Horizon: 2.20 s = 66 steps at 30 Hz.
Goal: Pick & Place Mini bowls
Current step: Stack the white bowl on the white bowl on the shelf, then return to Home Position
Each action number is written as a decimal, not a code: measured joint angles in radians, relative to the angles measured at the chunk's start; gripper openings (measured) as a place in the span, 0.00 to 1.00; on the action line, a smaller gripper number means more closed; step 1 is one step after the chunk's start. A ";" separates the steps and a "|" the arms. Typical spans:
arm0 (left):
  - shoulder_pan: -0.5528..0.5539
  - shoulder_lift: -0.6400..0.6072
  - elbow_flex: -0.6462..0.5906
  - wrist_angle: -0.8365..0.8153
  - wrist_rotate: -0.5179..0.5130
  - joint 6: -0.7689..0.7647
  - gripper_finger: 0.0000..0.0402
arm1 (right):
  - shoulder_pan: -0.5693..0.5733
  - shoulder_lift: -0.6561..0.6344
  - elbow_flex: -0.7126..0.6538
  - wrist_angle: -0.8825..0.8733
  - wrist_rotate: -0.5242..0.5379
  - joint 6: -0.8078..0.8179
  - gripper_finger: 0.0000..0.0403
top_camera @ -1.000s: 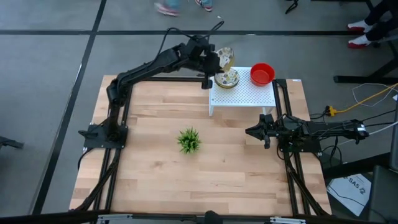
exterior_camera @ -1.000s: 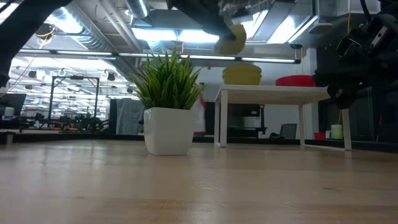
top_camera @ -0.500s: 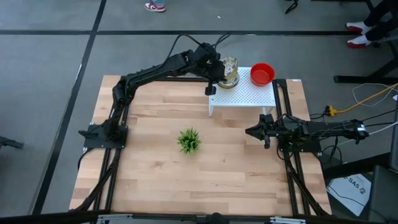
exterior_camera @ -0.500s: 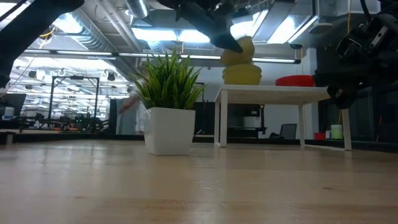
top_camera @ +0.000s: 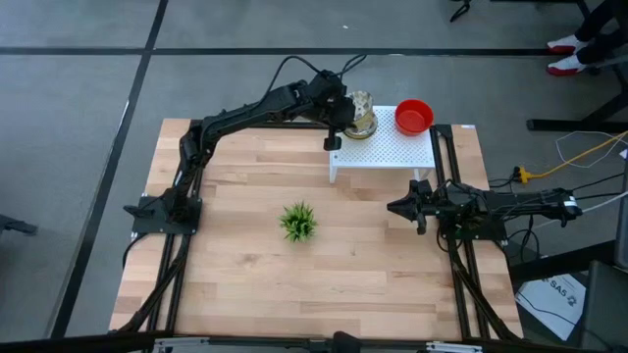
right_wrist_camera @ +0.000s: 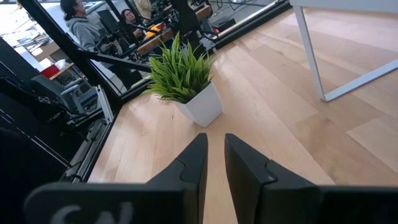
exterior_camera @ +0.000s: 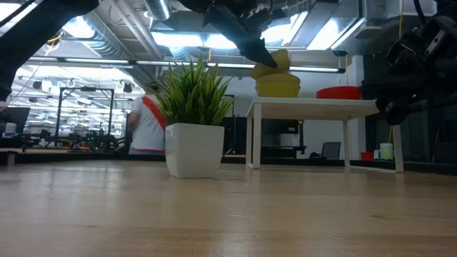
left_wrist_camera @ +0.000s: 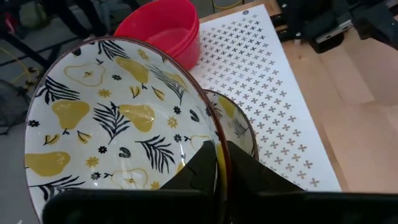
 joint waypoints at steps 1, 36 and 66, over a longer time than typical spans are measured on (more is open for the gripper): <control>0.000 0.000 0.000 -0.002 0.001 -0.002 0.05 | 0.000 0.000 0.000 0.000 0.000 0.000 0.14; -0.035 -0.002 0.000 0.050 -0.026 -0.032 0.34 | 0.000 0.000 0.000 0.000 0.000 0.000 0.14; -0.077 -0.113 0.227 -0.275 0.015 -0.175 0.38 | 0.000 0.000 0.000 0.000 0.000 0.000 0.14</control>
